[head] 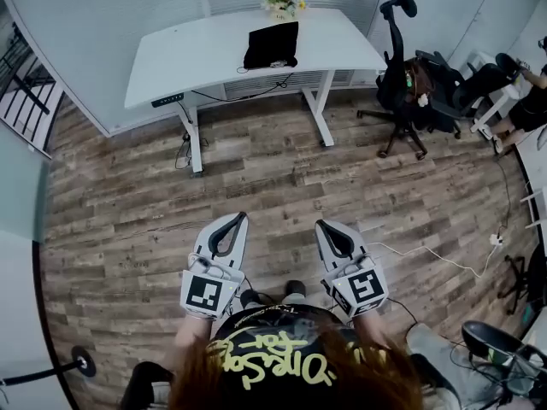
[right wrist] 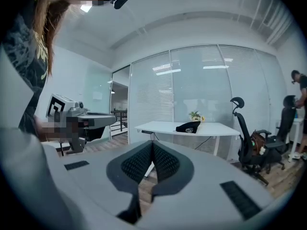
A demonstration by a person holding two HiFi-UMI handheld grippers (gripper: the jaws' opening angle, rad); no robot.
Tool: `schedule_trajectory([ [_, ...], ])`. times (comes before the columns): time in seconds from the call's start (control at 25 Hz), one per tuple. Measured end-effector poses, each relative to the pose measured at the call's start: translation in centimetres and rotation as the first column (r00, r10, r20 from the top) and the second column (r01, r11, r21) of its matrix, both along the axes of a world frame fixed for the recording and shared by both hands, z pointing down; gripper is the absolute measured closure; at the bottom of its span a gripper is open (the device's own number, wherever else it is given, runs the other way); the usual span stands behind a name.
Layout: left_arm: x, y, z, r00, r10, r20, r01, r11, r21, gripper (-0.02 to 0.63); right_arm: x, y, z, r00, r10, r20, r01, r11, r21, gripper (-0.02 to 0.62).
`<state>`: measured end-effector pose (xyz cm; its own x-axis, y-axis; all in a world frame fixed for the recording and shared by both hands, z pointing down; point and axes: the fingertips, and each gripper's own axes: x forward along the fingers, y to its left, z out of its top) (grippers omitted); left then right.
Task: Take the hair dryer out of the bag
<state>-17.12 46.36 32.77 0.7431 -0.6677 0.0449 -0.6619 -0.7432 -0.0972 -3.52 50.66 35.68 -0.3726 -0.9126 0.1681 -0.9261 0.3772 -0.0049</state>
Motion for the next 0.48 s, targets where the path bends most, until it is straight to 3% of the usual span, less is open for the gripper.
schedule_trajectory([
  [0.32, -0.5, 0.4, -0.3, 1.0, 0.014, -0.006, -0.014, 1.0, 0.003, 0.617, -0.7, 0.3, -0.2, 1.0, 0.012, 0.026, -0.013, 0.999, 0.036, 0.592],
  [0.48, -1.1, 0.4, -0.3, 1.0, 0.013, -0.016, -0.013, 1.0, -0.01, 0.615, -1.2, 0.3, 0.1, 0.999, 0.022, 0.023, -0.023, 1.0, 0.005, 0.592],
])
